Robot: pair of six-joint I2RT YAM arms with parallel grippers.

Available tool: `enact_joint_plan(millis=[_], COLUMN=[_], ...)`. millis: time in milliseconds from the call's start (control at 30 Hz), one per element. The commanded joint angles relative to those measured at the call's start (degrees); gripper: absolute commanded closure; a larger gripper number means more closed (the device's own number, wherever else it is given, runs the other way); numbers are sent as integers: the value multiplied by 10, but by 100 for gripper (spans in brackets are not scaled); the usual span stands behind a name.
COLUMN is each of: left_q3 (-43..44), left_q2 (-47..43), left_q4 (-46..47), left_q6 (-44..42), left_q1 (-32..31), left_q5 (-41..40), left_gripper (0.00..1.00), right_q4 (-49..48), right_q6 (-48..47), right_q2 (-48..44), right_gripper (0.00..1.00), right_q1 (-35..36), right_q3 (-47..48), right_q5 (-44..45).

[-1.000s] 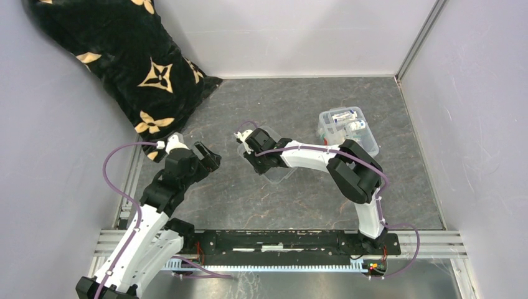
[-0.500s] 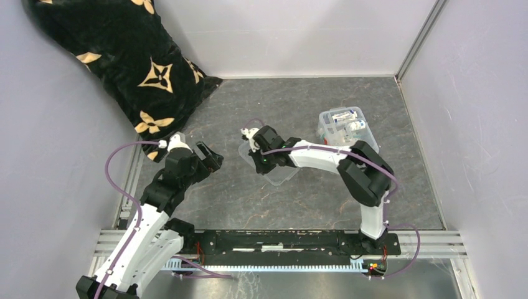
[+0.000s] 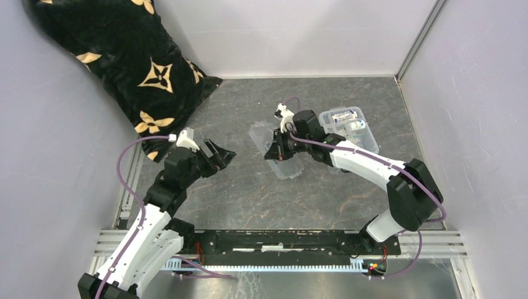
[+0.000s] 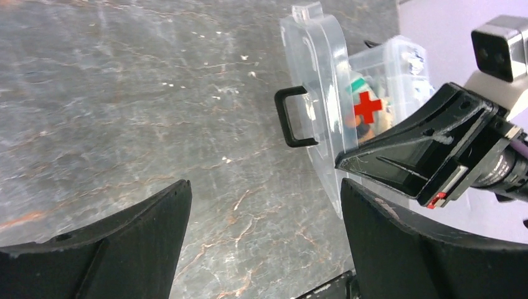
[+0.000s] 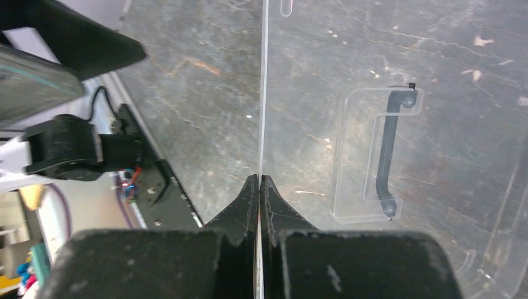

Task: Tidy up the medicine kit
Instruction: Pick up the lid from the center of the board.

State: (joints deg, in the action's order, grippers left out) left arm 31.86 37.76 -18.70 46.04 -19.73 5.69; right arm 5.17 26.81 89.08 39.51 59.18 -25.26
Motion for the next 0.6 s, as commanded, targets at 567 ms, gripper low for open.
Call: enact_joint_plan(millis=[567], left_q3=[-18], left_q2=[53], left_q4=[251], left_q6=[34], left_q1=[-2], left_q5=[161], left_gripper=[8], right_q4=[-254], right_q6=[280], right_q2=[-118], right_gripper=[100], right_q1=[-33], right_q3=[11], right_q5=[-180])
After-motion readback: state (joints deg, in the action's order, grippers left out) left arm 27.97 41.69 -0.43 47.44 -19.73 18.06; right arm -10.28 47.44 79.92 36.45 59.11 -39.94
